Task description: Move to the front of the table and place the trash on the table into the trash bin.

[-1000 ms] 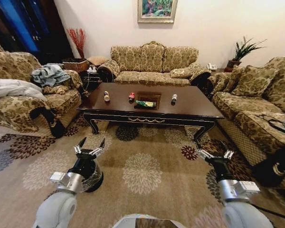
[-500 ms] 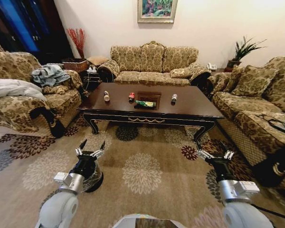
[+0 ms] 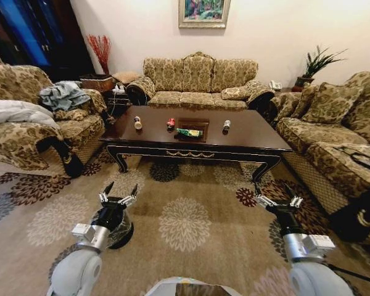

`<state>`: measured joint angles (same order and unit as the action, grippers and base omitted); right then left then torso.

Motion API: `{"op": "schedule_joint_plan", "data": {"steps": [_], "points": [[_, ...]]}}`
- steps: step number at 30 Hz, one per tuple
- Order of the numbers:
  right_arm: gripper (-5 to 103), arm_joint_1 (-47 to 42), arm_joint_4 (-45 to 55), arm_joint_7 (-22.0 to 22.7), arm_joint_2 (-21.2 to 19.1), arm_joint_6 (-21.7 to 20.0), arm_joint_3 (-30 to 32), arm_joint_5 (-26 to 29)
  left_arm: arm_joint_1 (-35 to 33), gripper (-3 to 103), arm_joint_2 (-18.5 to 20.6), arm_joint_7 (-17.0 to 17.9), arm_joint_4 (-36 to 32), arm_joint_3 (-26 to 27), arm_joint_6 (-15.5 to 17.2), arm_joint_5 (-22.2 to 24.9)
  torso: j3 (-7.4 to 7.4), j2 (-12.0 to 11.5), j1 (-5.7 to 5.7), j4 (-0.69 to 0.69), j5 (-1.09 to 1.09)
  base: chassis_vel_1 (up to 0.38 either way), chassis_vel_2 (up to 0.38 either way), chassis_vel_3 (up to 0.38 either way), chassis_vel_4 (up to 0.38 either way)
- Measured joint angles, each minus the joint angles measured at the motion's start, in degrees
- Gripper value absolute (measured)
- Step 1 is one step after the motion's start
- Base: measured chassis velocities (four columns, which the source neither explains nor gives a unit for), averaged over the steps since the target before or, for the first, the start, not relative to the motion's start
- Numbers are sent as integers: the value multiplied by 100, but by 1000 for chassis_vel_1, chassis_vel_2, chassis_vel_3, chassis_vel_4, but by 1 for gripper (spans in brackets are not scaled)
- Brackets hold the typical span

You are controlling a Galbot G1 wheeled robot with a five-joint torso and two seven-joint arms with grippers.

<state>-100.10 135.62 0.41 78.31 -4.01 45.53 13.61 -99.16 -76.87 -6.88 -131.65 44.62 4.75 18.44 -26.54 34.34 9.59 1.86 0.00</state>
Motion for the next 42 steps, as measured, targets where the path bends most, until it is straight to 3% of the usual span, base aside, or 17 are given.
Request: {"op": "schedule_joint_plan", "data": {"steps": [42], "points": [[100,-160,-193,-34,155,182,-33,-130,20,100,-121,-168,387,10,-130,-30,618,-1034,-417,0,0,0,0,0,0]]}}
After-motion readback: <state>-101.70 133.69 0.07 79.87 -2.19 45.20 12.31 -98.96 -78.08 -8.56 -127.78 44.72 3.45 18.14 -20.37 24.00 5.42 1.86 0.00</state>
